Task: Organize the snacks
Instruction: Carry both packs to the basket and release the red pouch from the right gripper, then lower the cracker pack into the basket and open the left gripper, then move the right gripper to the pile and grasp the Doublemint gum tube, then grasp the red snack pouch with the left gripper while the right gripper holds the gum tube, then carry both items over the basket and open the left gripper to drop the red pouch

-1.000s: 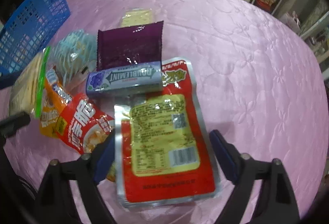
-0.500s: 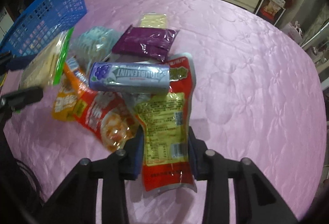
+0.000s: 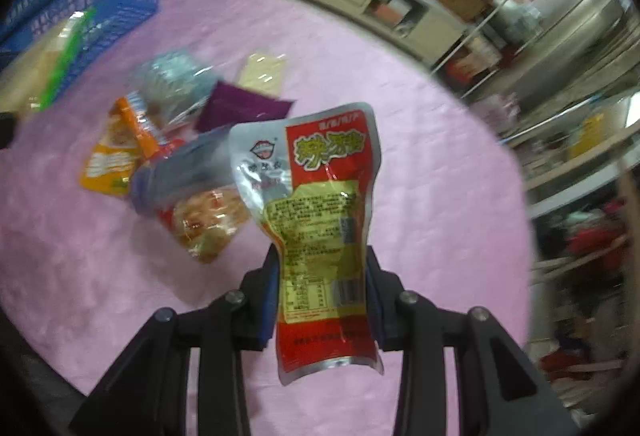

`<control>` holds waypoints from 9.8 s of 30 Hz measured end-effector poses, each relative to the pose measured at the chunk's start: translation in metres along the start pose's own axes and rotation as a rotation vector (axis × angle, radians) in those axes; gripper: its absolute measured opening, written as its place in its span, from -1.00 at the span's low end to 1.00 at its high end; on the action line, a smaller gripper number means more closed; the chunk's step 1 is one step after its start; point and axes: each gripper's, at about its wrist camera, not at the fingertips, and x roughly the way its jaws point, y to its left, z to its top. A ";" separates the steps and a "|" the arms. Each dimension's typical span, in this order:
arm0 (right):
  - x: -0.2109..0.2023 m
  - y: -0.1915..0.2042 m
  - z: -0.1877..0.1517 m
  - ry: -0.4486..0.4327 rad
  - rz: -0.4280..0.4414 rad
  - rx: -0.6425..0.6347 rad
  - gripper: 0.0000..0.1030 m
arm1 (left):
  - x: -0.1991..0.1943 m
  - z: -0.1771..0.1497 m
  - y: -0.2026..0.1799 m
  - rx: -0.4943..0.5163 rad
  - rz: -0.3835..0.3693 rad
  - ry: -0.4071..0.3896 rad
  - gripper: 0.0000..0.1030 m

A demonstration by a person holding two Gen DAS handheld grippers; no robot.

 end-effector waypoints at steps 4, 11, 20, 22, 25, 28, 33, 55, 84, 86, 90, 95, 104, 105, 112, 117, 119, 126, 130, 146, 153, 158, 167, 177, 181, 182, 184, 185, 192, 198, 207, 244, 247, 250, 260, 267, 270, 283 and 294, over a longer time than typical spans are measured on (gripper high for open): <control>-0.021 -0.003 0.012 -0.040 0.043 0.036 -0.20 | -0.021 -0.001 0.004 -0.011 0.008 -0.035 0.28; -0.068 0.019 0.040 -0.145 0.040 -0.001 -0.20 | -0.059 0.005 0.024 -0.030 0.033 -0.108 0.28; -0.116 0.059 0.079 -0.256 0.108 -0.032 -0.20 | -0.100 0.007 0.063 -0.046 0.077 -0.171 0.28; -0.123 0.069 0.087 -0.274 0.131 -0.040 -0.20 | -0.106 0.006 0.072 -0.055 0.088 -0.180 0.28; -0.132 0.086 0.096 -0.295 0.161 -0.061 -0.20 | -0.116 0.001 0.089 -0.072 0.113 -0.188 0.28; -0.135 0.102 0.108 -0.307 0.203 -0.079 -0.20 | -0.123 -0.003 0.106 -0.092 0.139 -0.192 0.28; -0.134 0.129 0.126 -0.317 0.259 -0.112 -0.19 | -0.135 -0.014 0.138 -0.135 0.180 -0.198 0.28; -0.077 0.206 0.180 -0.208 0.394 -0.176 -0.14 | -0.118 -0.025 0.213 -0.272 0.220 -0.158 0.28; -0.085 0.143 0.142 -0.220 0.396 0.068 0.75 | -0.106 0.000 0.178 -0.170 0.185 -0.147 0.27; -0.081 0.138 0.141 -0.217 0.400 0.089 0.75 | -0.099 0.005 0.174 -0.155 0.174 -0.139 0.27; -0.069 0.130 0.136 -0.197 0.408 0.114 0.75 | -0.083 0.011 0.171 -0.133 0.160 -0.118 0.27; -0.059 0.118 0.130 -0.187 0.412 0.155 0.75 | -0.061 0.016 0.168 -0.124 0.129 -0.081 0.28; -0.059 0.098 0.119 -0.188 0.397 0.194 0.75 | -0.037 0.020 0.158 -0.069 0.120 -0.046 0.34; -0.061 0.095 0.117 -0.193 0.394 0.200 0.75 | -0.038 0.020 0.157 -0.063 0.122 -0.049 0.39; -0.084 0.080 0.109 -0.233 0.390 0.228 0.75 | -0.066 0.018 0.148 -0.080 0.105 -0.082 0.51; -0.103 0.073 0.100 -0.258 0.391 0.234 0.75 | -0.091 0.015 0.132 -0.079 0.098 -0.117 0.52; -0.111 0.069 0.093 -0.268 0.392 0.236 0.75 | -0.100 0.014 0.123 -0.073 0.101 -0.127 0.54; -0.127 0.049 0.070 -0.294 0.377 0.250 0.75 | -0.113 0.011 0.082 -0.034 0.096 -0.138 0.60; -0.127 0.037 0.054 -0.286 0.359 0.258 0.75 | -0.111 0.012 0.056 -0.005 0.084 -0.137 0.60; -0.063 0.005 0.000 -0.151 0.359 0.298 0.75 | -0.044 0.010 -0.018 0.029 0.033 -0.031 0.60; -0.027 0.006 -0.012 -0.089 0.401 0.312 0.74 | -0.005 0.005 -0.024 0.018 0.024 0.046 0.60; 0.003 0.012 -0.015 -0.035 0.418 0.306 0.74 | 0.018 0.001 -0.020 -0.001 0.016 0.090 0.60; 0.050 0.030 -0.015 0.064 0.431 0.281 0.32 | 0.056 -0.011 -0.010 -0.037 -0.014 0.164 0.60; 0.056 0.044 -0.021 0.068 0.417 0.232 -0.25 | 0.059 -0.012 -0.010 -0.061 -0.026 0.172 0.60; 0.052 0.044 -0.033 0.059 0.457 0.231 -0.27 | 0.057 -0.014 -0.013 -0.059 -0.023 0.158 0.60; 0.049 0.043 -0.038 0.058 0.473 0.229 -0.27 | 0.056 -0.015 -0.014 -0.060 -0.027 0.157 0.60; 0.044 0.039 -0.047 0.046 0.476 0.240 -0.28 | 0.057 -0.015 -0.015 -0.058 -0.030 0.159 0.60; 0.040 0.036 -0.048 0.039 0.478 0.247 -0.28 | 0.057 -0.015 -0.016 -0.055 -0.028 0.160 0.60; 0.019 -0.001 -0.058 -0.014 0.464 0.294 -0.32 | 0.063 -0.008 -0.032 -0.047 -0.040 0.166 0.60; 0.026 -0.036 -0.072 -0.019 0.440 0.329 -0.33 | 0.086 -0.001 -0.044 -0.079 -0.062 0.192 0.60; 0.046 -0.055 -0.079 -0.014 0.452 0.374 -0.33 | 0.133 0.005 -0.063 -0.043 -0.023 0.250 0.60; -0.007 -0.050 -0.066 -0.085 0.495 0.409 -0.32 | 0.068 0.031 -0.081 0.018 -0.023 0.135 -1.00; -0.024 -0.041 -0.057 -0.107 0.487 0.387 -0.32 | 0.047 0.029 -0.077 0.024 -0.015 0.097 -1.00; -0.043 -0.031 -0.047 -0.136 0.488 0.366 -0.32 | 0.025 0.027 -0.069 0.025 -0.009 0.065 -1.00; -0.098 0.011 -0.010 -0.232 0.492 0.295 -0.33 | -0.050 0.020 -0.026 0.002 0.034 -0.045 -1.00; -0.125 0.043 0.015 -0.281 0.495 0.247 -0.33 | -0.093 0.015 0.010 -0.014 0.068 -0.107 -1.00; -0.133 0.056 0.027 -0.298 0.510 0.231 -0.33 | -0.108 0.014 0.028 -0.026 0.078 -0.132 -1.00; -0.143 0.102 0.082 -0.327 0.568 0.171 -0.33 | -0.136 0.019 0.095 -0.061 0.159 -0.165 -1.00; -0.116 0.115 0.093 -0.290 0.590 0.162 -0.32 | -0.101 0.011 0.127 -0.126 0.170 -0.093 -1.00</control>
